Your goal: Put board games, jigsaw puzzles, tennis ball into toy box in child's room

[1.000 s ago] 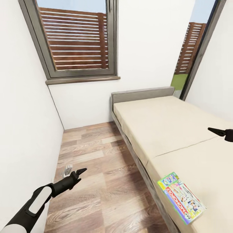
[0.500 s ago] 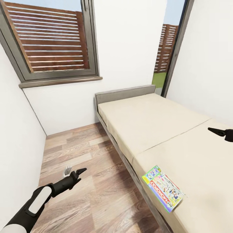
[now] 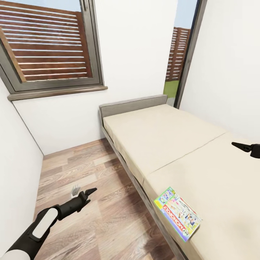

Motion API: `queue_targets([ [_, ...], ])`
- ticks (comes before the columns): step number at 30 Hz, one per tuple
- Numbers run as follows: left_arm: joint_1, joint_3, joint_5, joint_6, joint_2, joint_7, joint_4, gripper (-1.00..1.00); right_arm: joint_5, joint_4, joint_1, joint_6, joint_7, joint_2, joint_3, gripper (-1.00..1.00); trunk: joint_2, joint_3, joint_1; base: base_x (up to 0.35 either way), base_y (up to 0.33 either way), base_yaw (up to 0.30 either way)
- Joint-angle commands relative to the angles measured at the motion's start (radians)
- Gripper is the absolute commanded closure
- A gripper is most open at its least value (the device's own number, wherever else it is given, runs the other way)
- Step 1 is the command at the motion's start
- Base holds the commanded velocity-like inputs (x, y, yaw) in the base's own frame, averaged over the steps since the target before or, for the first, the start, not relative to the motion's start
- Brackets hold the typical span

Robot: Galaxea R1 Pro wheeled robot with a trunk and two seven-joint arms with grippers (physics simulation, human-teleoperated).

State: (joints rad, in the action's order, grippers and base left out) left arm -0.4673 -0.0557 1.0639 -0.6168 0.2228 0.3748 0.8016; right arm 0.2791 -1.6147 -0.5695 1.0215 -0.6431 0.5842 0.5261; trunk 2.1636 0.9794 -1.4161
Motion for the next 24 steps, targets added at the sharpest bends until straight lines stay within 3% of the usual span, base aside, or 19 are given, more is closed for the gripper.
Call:
queue_targets([
  [1, -0.002, -0.003, 0.004, -0.005, 0.000, -0.003, -0.005, -1.00, -0.005, 0.000, -0.001, 0.006, -0.007, 0.000, 0.002, -1.00, 0.000, 0.001, 0.000, 0.024, 0.000, -0.006],
  [4, -0.012, -0.003, 0.002, -0.010, -0.009, -0.009, -0.042, -1.00, -0.005, 0.000, -0.001, 0.009, -0.007, -0.001, 0.005, -1.00, 0.000, 0.001, 0.000, 0.016, 0.000, -0.004],
  [5, -0.042, -0.003, -0.005, 0.009, -0.023, -0.007, -0.124, -1.00, -0.005, 0.000, -0.001, 0.010, -0.007, 0.000, 0.006, -1.00, 0.000, 0.001, 0.000, 0.005, 0.000, -0.001],
  [10, -0.069, -0.004, -0.025, 0.097, -0.044, 0.036, -0.206, -1.00, -0.005, -0.001, -0.001, 0.014, -0.007, -0.001, 0.008, -1.00, 0.000, 0.001, 0.000, 0.002, 0.000, -0.002],
  [11, -0.080, -0.002, -0.017, 0.111, -0.075, 0.084, -0.291, -1.00, -0.004, -0.001, -0.001, 0.015, -0.007, -0.001, 0.008, -1.00, 0.000, 0.001, 0.000, 0.000, 0.000, -0.241],
  [19, -0.113, -0.006, -0.026, 0.109, -0.114, 0.153, -0.335, -1.00, -0.003, -0.001, -0.002, 0.016, -0.007, -0.001, 0.007, -1.00, 0.000, 0.001, 0.000, 0.000, 0.000, -0.269],
  [24, -0.122, -0.033, -0.027, 0.105, -0.130, 0.208, -0.341, -1.00, -0.003, -0.001, -0.001, 0.016, -0.007, -0.001, 0.006, -1.00, 0.000, 0.001, 0.000, 0.000, 0.000, -0.285],
])
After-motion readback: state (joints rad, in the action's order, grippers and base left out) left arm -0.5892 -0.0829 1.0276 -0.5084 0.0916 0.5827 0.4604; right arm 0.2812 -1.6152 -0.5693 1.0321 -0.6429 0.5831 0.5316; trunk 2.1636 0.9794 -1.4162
